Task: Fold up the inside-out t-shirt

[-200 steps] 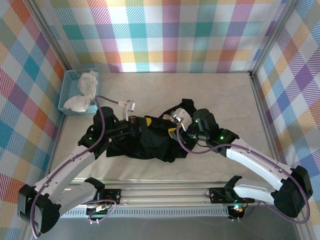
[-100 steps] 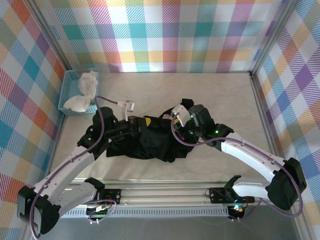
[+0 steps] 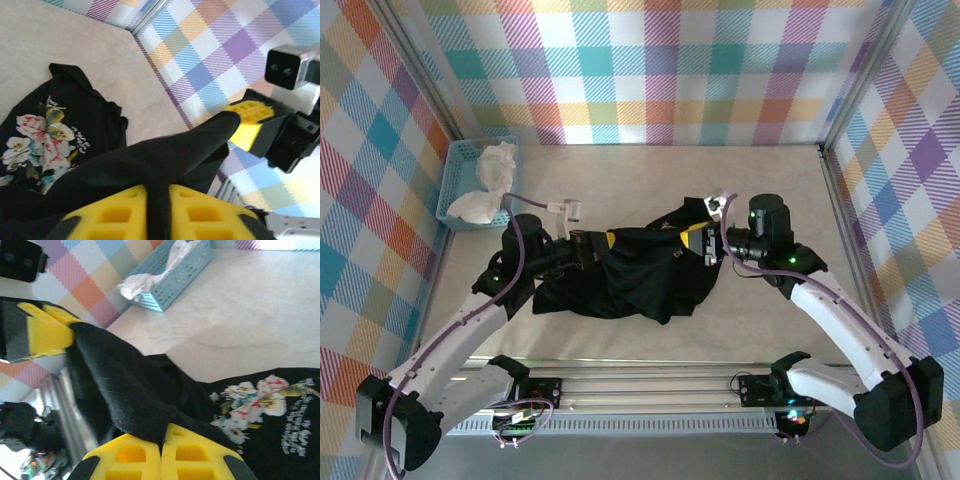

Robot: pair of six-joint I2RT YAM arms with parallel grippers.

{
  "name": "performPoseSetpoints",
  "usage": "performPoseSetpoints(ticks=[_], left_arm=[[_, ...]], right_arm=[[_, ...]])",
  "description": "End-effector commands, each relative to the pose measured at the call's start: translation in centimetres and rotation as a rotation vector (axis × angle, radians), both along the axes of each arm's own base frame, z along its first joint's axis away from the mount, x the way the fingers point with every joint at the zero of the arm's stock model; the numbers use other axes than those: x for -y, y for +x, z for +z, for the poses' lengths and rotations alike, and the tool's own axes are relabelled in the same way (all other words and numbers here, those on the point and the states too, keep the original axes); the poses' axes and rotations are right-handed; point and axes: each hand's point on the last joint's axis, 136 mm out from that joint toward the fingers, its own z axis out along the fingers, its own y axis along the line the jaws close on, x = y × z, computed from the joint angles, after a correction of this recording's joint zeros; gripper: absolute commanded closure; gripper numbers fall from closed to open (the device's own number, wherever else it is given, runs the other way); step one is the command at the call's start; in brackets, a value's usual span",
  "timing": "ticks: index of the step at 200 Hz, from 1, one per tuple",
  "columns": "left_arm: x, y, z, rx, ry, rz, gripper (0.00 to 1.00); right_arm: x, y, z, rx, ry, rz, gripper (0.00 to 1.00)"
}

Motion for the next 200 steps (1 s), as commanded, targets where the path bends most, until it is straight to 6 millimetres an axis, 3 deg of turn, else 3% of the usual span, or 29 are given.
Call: performPoseSetpoints(ticks=[1, 45, 66, 83, 103, 143, 167, 200], left_arm=[[-1.3, 1.3, -1.3, -0.03, 0.092, 0.084, 0.72], [-3.9, 1.8, -3.9, -0.055, 0.309, 0.248, 0.52], [-4.1, 0.1, -4.2, -0.026, 0.39, 0.251, 0.49], [-2.6, -1.4, -4.4, -0.006, 0.385, 0.184, 0.48], [1.0, -3.8, -4.8, 0.056, 0.359, 0.018, 0.48], [6.6, -7.0, -6.0, 0.244, 0.542, -0.248, 0.52], [8.3, -6.2, -7.9, 0.295, 0.655, -0.288, 0.52], [8.1, -2.6, -9.8, 0.369, 0.79, -0.174, 0.51]], right_arm=[[-1.4, -1.0, 1.7, -0.021, 0.125, 0.1, 1.0], [-2.8, -0.3, 1.6, -0.111, 0.195, 0.123, 1.0], [-3.4, 0.2, 1.1, -0.145, 0.192, 0.111, 1.0], [-3.9, 0.7, 0.7, -0.167, 0.189, 0.102, 1.0], [-4.3, 1.2, 0.3, -0.19, 0.181, 0.095, 1.0], [-4.4, 1.9, -0.2, -0.218, 0.156, 0.07, 1.0], [-4.3, 2.2, -0.2, -0.233, 0.144, 0.055, 1.0], [-4.2, 2.7, -0.8, -0.271, 0.12, 0.038, 1.0]])
